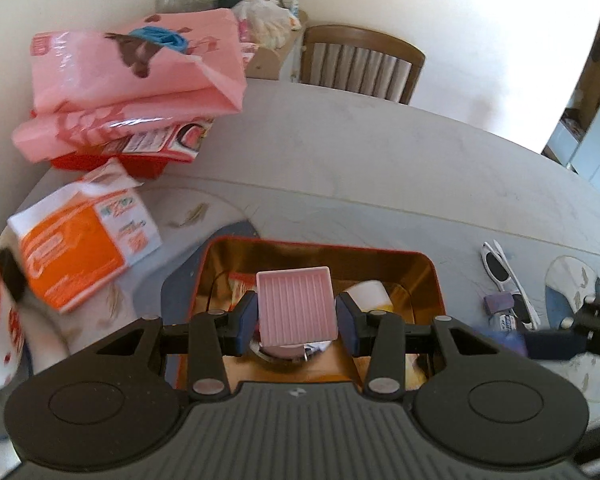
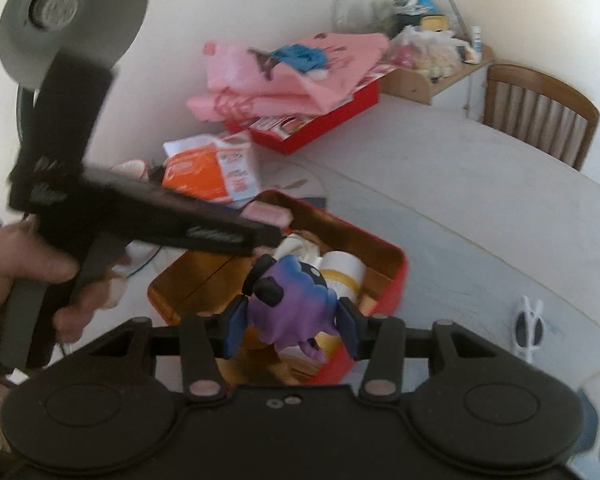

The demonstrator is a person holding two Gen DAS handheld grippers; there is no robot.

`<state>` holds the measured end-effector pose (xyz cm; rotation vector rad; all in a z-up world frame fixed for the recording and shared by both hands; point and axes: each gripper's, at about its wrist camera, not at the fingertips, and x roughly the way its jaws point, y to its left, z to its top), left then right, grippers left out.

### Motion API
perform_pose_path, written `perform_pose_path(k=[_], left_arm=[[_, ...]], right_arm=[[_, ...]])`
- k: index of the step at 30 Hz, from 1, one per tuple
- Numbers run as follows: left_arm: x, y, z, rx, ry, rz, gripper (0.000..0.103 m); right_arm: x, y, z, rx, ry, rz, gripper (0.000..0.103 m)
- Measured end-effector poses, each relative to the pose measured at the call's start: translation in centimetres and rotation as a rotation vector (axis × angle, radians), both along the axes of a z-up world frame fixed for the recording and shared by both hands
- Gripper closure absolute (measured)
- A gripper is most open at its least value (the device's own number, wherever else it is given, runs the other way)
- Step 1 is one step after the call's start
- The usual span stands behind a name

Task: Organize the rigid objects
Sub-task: 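Carry the pink tray and purple plush over the tin box, then lower the tray and plush into the tin box and open both tools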

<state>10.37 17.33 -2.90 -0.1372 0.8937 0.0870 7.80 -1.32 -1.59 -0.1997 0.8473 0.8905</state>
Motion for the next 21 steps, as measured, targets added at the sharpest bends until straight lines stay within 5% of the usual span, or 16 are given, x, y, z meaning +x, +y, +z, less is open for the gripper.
perform_pose_path(k=[21], left_arm=[[3.6,2.6,-4.4,-0.035,0.068,-0.049,0.061]], right_arm=[[-0.3,6.1,-3.7,-0.175,-0.127,0.061,0.056]])
